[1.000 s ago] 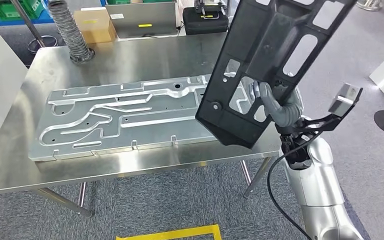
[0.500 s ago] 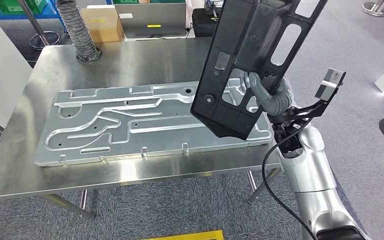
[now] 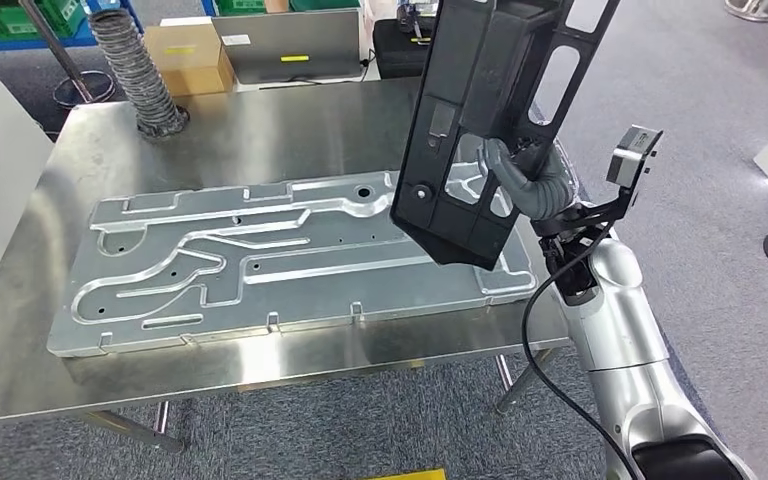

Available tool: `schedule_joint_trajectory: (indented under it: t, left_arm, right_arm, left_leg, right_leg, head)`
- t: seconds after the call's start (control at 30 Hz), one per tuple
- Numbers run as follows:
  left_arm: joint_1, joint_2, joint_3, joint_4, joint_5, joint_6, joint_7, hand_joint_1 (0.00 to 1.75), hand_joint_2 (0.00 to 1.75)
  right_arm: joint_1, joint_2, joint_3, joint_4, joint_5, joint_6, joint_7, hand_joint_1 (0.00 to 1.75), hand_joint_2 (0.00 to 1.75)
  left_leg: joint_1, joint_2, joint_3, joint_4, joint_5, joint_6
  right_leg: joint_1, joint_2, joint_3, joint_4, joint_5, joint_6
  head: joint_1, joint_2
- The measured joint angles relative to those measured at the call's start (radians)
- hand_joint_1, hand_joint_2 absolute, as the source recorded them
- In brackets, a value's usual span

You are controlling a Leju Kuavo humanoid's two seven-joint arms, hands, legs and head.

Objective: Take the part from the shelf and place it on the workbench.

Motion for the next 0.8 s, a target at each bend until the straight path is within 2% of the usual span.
schedule_joint_trajectory:
  t: [0.03,0.07,0.17,0.2,0.23,0.3,0.33,0.37,0.4,0.43,0.47,0.53,0.57,0.6,0.7,0.73,0.8]
  left_arm:
    - [0.000,0.000,0.000,0.000,0.001,0.000,-0.002,0.00,1.75]
    - [0.001,0.000,0.001,0.000,0.001,0.000,-0.006,0.00,1.75]
    - [0.002,0.000,0.001,0.000,0.002,0.005,-0.030,0.00,1.75]
    - [0.003,0.000,0.001,0.000,0.002,0.007,-0.040,0.00,1.75]
    - [0.003,0.000,0.001,0.000,0.002,0.009,-0.048,0.00,1.75]
    - [0.004,0.000,0.001,0.000,0.000,0.010,-0.059,0.00,1.75]
    - [0.005,0.000,0.001,0.000,-0.002,0.010,-0.063,0.00,1.75]
    - [0.007,0.000,0.001,0.000,-0.003,0.010,-0.067,0.00,1.75]
    - [0.008,0.000,0.001,0.000,-0.004,0.010,-0.071,0.00,1.75]
    - [0.008,0.000,0.001,0.000,-0.005,0.010,-0.077,0.00,1.75]
    - [0.009,0.000,0.001,0.000,-0.005,0.010,-0.082,0.00,1.75]
    - [0.008,0.000,0.001,0.000,-0.007,0.009,-0.091,0.00,1.75]
    - [0.008,0.000,0.001,0.000,-0.008,0.009,-0.093,0.00,1.75]
    - [0.009,0.000,0.001,0.000,-0.009,0.008,-0.094,0.00,1.75]
    - [0.009,0.000,0.001,0.000,-0.012,0.004,-0.100,0.00,1.75]
    - [0.010,0.000,0.001,0.000,-0.012,0.003,-0.101,0.00,1.75]
    - [0.010,0.000,0.001,0.000,-0.013,0.001,-0.102,0.00,1.75]
  right_arm:
    - [-0.005,0.000,0.000,0.005,0.011,-0.004,-0.005,1.75,1.75]
    - [-0.012,-0.001,0.001,0.011,0.025,-0.010,-0.009,1.75,1.75]
    - [-0.035,0.003,0.008,0.032,0.116,-0.056,-0.032,1.75,1.75]
    - [-0.044,0.007,0.011,0.038,0.165,-0.080,-0.043,1.75,1.75]
    - [-0.054,0.012,0.014,0.043,0.216,-0.107,-0.054,1.75,1.75]
    - [-0.073,0.023,0.021,0.052,0.330,-0.167,-0.074,1.75,1.75]
    - [-0.081,0.029,0.025,0.056,0.389,-0.197,-0.081,1.75,1.75]
    - [-0.086,0.033,0.030,0.060,0.449,-0.226,-0.086,1.75,1.75]
    - [-0.091,0.035,0.036,0.063,0.507,-0.252,-0.089,1.75,1.75]
    - [-0.098,0.035,0.043,0.066,0.564,-0.278,-0.091,1.75,1.75]
    - [-0.106,0.035,0.051,0.068,0.622,-0.304,-0.093,1.75,1.75]
    - [-0.126,0.036,0.069,0.070,0.730,-0.358,-0.095,1.75,1.75]
    - [-0.133,0.036,0.077,0.071,0.781,-0.383,-0.096,1.75,1.75]
    - [-0.138,0.036,0.086,0.073,0.834,-0.409,-0.096,1.75,1.75]
    - [-0.142,0.032,0.114,0.078,1.016,-0.490,-0.089,1.75,1.75]
    - [-0.143,0.028,0.126,0.079,1.078,-0.515,-0.085,1.75,1.75]
    - [-0.145,0.015,0.154,0.085,1.196,-0.551,-0.075,1.75,1.75]
  left_leg:
    - [-0.001,0.001,0.018,-0.041,0.010,0.004]
    - [-0.003,0.001,0.026,-0.059,0.007,0.009]
    - [-0.005,0.002,0.029,-0.074,0.003,0.026]
    - [-0.004,0.003,0.031,-0.078,0.004,0.032]
    - [-0.003,0.005,0.033,-0.082,0.006,0.037]
    - [-0.003,0.008,0.033,-0.083,0.005,0.043]
    - [-0.004,0.010,0.034,-0.083,0.004,0.045]
    - [-0.005,0.011,0.034,-0.082,0.003,0.045]
    - [-0.005,0.012,0.035,-0.081,0.001,0.045]
    - [-0.006,0.012,0.038,-0.079,-0.002,0.044]
    - [-0.006,0.012,0.040,-0.077,-0.005,0.041]
    - [-0.009,0.011,0.043,-0.072,-0.012,0.034]
    - [-0.011,0.010,0.044,-0.071,-0.015,0.029]
    - [-0.012,0.010,0.045,-0.071,-0.017,0.024]
    - [-0.012,0.011,0.044,-0.062,-0.031,0.008]
    - [-0.011,0.011,0.033,-0.033,-0.049,0.003]
    - [-0.007,0.009,-0.020,0.083,-0.105,-0.004]
  right_leg:
    - [0.001,0.001,0.000,0.003,-0.003,0.005]
    - [0.002,0.002,-0.002,0.004,-0.004,0.011]
    - [0.001,0.002,-0.008,0.007,-0.007,0.028]
    - [-0.001,0.000,-0.015,0.024,-0.019,0.033]
    - [-0.001,-0.001,-0.032,0.061,-0.040,0.037]
    - [-0.002,-0.003,-0.100,0.190,-0.099,0.044]
    - [-0.002,-0.003,-0.137,0.254,-0.120,0.046]
    - [-0.002,-0.004,-0.162,0.292,-0.123,0.047]
    - [-0.002,-0.004,-0.168,0.292,-0.107,0.047]
    - [-0.002,-0.004,-0.155,0.251,-0.074,0.045]
    - [-0.001,-0.004,-0.126,0.182,-0.031,0.041]
    - [0.003,-0.002,-0.072,0.056,0.024,0.031]
    - [0.006,-0.001,-0.060,0.024,0.033,0.026]
    - [0.009,0.001,-0.057,0.016,0.030,0.020]
    - [0.004,0.003,-0.050,0.008,0.032,0.003]
    - [0.001,0.003,-0.046,0.004,0.032,-0.003]
    - [0.000,0.004,-0.042,0.002,0.031,-0.011]
  head:
    - [0.000,0.000]
    - [0.000,0.000]
    - [0.000,0.000]
    - [0.000,0.000]
    - [0.000,0.000]
    - [0.000,0.000]
    - [0.000,0.000]
    - [0.000,0.000]
    - [0.000,0.000]
    - [0.000,0.000]
    - [0.000,0.000]
    - [0.000,0.000]
    - [0.000,0.000]
    - [0.000,0.000]
    - [0.000,0.000]
    - [0.000,0.000]
    - [0.000,0.000]
